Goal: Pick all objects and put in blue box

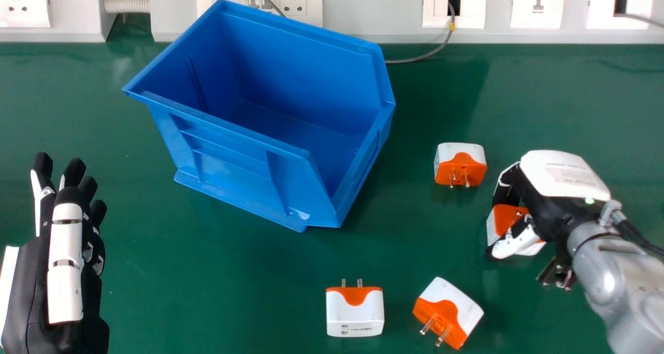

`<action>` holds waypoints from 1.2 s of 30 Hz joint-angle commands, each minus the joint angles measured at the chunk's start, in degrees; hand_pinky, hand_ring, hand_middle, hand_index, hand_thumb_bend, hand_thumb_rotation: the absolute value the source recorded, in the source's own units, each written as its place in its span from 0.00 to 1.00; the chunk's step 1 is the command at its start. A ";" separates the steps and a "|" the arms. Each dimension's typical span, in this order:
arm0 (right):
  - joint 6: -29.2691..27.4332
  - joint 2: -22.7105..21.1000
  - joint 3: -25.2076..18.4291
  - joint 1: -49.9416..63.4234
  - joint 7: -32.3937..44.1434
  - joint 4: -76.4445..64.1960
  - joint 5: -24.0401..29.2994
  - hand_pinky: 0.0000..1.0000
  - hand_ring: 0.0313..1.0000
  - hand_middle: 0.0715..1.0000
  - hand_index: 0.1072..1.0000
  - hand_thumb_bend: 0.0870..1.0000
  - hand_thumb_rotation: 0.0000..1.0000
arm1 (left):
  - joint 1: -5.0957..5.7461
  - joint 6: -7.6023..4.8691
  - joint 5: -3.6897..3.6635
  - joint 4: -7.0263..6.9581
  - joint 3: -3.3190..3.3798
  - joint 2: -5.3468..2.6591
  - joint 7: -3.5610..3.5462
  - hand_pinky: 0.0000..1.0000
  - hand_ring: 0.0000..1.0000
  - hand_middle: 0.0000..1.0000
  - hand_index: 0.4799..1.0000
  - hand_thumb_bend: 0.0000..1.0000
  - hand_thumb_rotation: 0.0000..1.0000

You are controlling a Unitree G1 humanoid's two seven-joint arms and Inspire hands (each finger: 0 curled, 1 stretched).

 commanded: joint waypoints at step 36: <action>-0.45 -1.55 -17.62 13.85 1.30 -24.85 7.78 0.16 0.19 0.23 0.41 0.44 0.13 | 1.18 1.94 -0.66 -4.19 -0.40 0.31 0.95 1.00 1.00 1.00 0.97 0.21 0.93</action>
